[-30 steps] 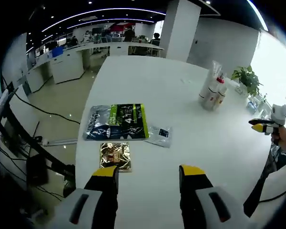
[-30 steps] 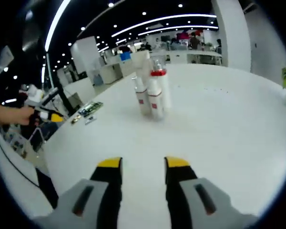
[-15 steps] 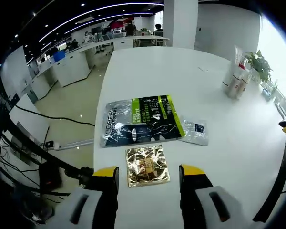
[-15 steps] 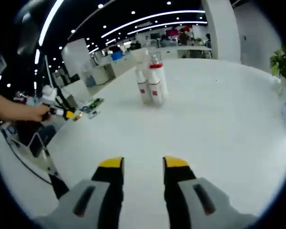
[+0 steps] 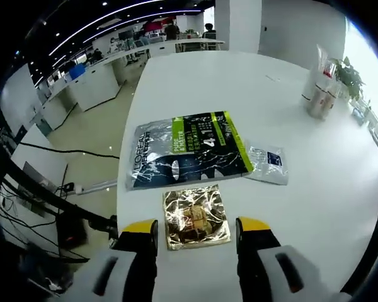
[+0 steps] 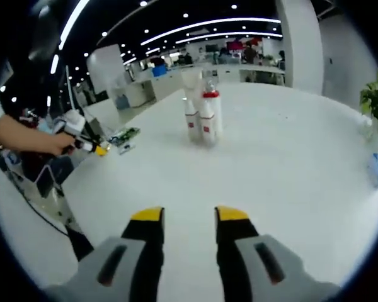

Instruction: Arrange the skincare products in the storage area until every visible bottle or jar stands upright without overlapping.

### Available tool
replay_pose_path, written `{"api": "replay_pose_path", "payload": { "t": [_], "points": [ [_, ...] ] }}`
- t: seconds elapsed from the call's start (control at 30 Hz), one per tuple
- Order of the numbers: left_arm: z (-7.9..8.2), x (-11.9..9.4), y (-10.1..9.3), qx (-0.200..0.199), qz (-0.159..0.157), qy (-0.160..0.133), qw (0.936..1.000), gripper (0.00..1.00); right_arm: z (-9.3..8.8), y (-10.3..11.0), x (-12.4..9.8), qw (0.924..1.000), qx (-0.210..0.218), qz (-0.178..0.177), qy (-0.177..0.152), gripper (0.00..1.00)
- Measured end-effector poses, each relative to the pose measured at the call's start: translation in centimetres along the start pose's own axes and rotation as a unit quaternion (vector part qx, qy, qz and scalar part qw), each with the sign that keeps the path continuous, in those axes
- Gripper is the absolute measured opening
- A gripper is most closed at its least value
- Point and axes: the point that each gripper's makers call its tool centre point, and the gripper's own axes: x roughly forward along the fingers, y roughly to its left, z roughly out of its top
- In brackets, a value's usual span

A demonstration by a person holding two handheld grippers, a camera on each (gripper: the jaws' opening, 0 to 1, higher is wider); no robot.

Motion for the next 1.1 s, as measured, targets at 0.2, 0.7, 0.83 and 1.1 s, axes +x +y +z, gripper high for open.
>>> {"api": "replay_pose_path", "payload": {
  "t": [0.2, 0.7, 0.83, 1.1],
  "points": [
    [0.4, 0.2, 0.2, -0.026, -0.005, -0.014, 0.9995, 0.49, 0.5, -0.9, -0.8, 0.9999, 0.003, -0.013, -0.009, 0.3],
    [0.3, 0.0, -0.4, -0.04, -0.012, -0.021, 0.9989, 0.39, 0.3, -0.4, 0.0, 0.9999, 0.002, -0.007, -0.009, 0.29],
    [0.2, -0.2, -0.9, -0.048, -0.024, -0.022, 0.9983, 0.39, 0.7, -0.5, 0.3, 0.9999, 0.001, -0.005, -0.01, 0.29],
    [1.0, -1.0, -2.0, -0.058, -0.042, -0.04, 0.9967, 0.39, 1.2, -0.1, 1.2, 0.9999, -0.005, 0.005, -0.008, 0.29]
  ]
}}
